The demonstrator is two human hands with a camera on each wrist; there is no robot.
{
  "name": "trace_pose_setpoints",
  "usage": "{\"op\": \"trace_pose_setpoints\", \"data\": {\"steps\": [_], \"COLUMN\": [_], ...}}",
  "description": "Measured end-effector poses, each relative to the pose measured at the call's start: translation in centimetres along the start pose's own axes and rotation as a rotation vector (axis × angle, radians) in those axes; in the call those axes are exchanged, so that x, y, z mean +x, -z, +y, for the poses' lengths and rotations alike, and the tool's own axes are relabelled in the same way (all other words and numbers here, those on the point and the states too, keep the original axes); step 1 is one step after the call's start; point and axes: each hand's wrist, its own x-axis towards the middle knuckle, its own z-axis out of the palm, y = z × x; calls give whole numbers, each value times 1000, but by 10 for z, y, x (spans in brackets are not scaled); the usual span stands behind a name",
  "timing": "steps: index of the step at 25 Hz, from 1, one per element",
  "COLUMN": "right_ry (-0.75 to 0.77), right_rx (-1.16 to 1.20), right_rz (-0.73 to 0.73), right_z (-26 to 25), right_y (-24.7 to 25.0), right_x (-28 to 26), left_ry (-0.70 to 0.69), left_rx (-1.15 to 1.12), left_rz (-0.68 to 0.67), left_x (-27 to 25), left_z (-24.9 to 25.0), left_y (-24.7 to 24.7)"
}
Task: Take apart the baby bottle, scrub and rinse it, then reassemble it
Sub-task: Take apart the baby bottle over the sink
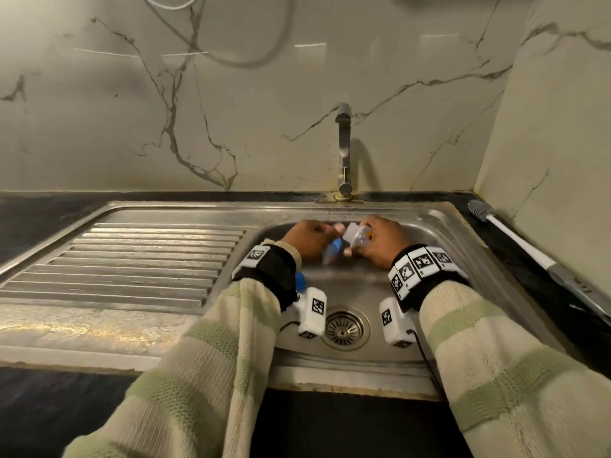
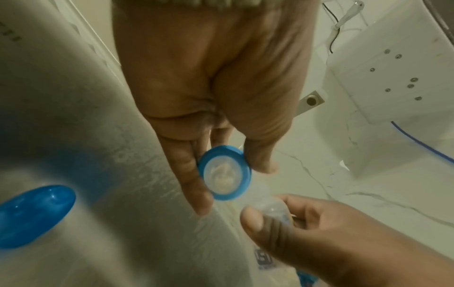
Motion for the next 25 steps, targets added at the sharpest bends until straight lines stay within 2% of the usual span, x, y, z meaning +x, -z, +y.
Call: {"op": "trace_pose_setpoints", "data": {"steps": [2, 5, 8, 11, 16, 18, 21, 25], "right_ry": [-10, -5, -6, 0, 15, 10, 12, -11], "right_rx": [-30, -68, -81, -108, -131, -140, -144, -113], "right_rz": [-5, -14, -26, -73, -122, -137, -148, -150], "right_z": [1, 2, 2, 0, -2, -1, -1, 1], "right_y": [-4, -8, -7, -11, -14, -14, -15, -18], "right_x": [1, 3, 2, 2, 3, 3, 4, 7], "left_ry": [79, 158, 272, 390, 417, 474, 523, 471], "left_rx": [62, 336, 547, 611, 804, 887, 882, 784], "left_rz": [38, 44, -29, -97, -197, -218, -234, -179], "left_x": [6, 13, 17, 19, 21, 26, 36, 26], "left_z": [-10, -21, -36, -53, -63, -69, -82, -68], "left_y": [5, 15, 23, 18, 7, 5, 3, 8]}}
